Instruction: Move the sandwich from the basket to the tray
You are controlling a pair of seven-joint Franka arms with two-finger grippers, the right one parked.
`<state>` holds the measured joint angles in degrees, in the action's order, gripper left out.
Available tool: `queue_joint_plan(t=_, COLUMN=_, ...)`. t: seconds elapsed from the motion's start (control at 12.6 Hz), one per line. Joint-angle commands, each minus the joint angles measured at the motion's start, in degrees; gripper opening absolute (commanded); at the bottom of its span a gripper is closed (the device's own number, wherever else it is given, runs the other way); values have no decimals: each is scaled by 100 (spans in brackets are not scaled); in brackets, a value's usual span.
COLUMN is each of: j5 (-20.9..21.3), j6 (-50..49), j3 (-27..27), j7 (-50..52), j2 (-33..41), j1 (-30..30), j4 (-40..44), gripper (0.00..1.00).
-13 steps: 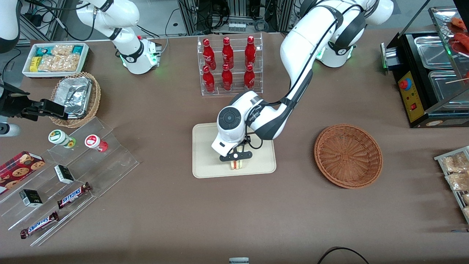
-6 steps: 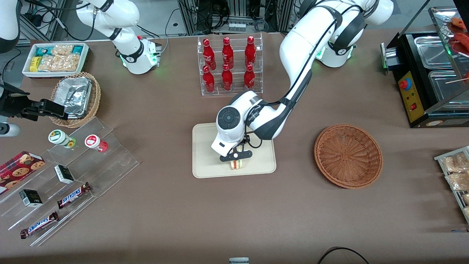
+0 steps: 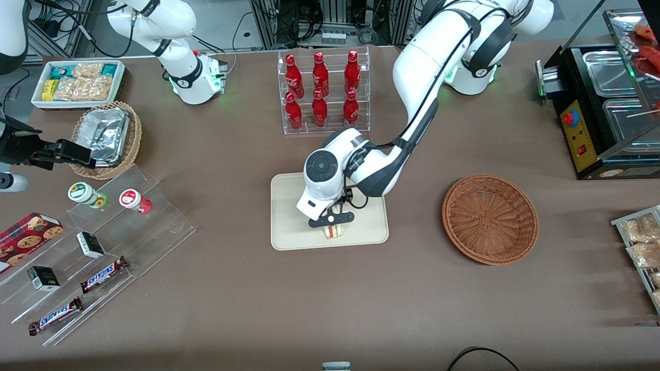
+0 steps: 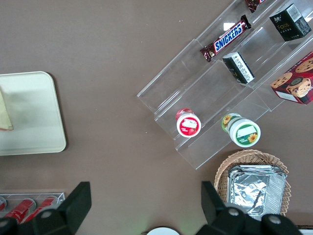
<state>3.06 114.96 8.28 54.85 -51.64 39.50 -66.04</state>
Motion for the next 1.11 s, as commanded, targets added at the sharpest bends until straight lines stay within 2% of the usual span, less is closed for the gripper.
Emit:
queue_joint_plan(t=0.0, j5=28, j6=-332, j3=-46, j7=26, j2=346, j1=6, j4=83, gripper=100)
queue_joint_plan(t=0.55, j5=45, j6=-1124, j3=-89, j7=-1078, j2=1331, j1=-433, j4=48, gripper=100)
queue_joint_plan(t=0.87, j5=10, j6=-1538, j3=-72, j7=-1292, j2=1910, j1=-1170, j4=-460, gripper=100)
queue_joint_plan(t=1.03, j5=-121, j6=-1546, j3=-37, j7=-2018, j2=2306, j1=-1566, j4=-847, gripper=100)
